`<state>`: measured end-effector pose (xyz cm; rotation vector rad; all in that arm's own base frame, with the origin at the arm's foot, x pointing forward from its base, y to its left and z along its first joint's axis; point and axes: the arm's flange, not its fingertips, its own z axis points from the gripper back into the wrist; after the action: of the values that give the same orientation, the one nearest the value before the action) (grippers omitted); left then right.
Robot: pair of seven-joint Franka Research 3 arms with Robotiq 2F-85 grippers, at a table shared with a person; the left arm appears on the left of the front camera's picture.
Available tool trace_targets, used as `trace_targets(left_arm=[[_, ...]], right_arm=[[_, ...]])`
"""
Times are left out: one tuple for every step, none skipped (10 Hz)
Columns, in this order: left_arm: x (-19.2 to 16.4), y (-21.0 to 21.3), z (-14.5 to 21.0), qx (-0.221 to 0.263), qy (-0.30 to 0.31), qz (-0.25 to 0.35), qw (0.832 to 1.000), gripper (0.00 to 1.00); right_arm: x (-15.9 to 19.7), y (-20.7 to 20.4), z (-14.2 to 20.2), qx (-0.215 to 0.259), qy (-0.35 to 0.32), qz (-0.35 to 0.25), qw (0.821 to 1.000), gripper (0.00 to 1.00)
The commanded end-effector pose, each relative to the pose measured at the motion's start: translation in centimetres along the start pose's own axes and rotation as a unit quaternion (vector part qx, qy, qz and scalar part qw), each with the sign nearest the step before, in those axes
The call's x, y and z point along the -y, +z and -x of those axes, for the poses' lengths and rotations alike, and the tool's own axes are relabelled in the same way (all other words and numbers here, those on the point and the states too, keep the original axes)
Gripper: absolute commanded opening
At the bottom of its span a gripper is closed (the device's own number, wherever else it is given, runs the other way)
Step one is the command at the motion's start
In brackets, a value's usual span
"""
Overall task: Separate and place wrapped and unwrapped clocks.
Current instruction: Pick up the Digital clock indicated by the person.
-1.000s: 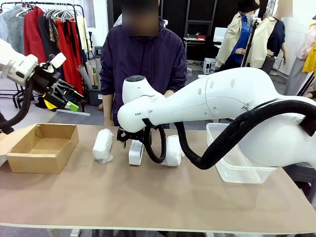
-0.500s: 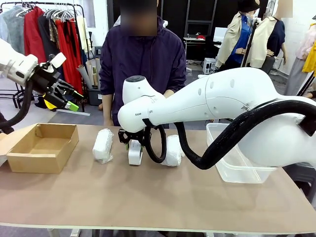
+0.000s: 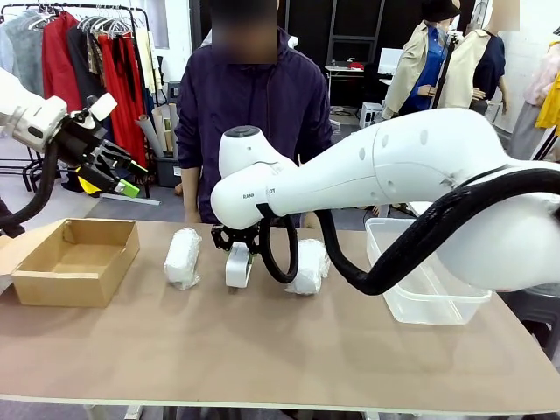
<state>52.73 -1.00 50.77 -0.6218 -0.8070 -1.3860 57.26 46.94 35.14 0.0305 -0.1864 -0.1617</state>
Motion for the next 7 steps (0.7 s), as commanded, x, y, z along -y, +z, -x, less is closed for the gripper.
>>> trace_targets(left_arm=[[0.1,0.1,-0.2,0.004,0.001,-0.001,1.000,1.00],[0.1,0.1,-0.2,0.004,0.001,-0.001,1.000,1.00],[0.1,0.1,-0.2,0.004,0.001,-0.001,1.000,1.00],[0.1,0.1,-0.2,0.004,0.001,-0.001,1.000,1.00],[0.1,0.1,-0.2,0.004,0.001,-0.001,1.000,1.00],[0.1,0.1,-0.2,0.004,0.001,-0.001,1.000,1.00],[0.1,0.1,-0.2,0.004,0.001,-0.001,1.000,1.00]], right_arm=[[1.7,2.8,1.1,0.017,0.026,0.001,1.000,0.00],[1.9,4.0,1.3,0.010,0.042,0.005,0.999,0.00],[2.1,5.8,1.2,0.014,0.060,0.004,0.998,0.00],[2.2,7.7,1.5,0.018,0.075,0.002,0.997,0.00],[2.4,9.7,1.6,0.009,0.104,0.002,0.995,0.00],[2.7,11.8,1.9,0.024,0.121,0.005,0.992,0.00],[3.1,14.3,2.1,0.017,0.138,0.006,0.990,0.00]])
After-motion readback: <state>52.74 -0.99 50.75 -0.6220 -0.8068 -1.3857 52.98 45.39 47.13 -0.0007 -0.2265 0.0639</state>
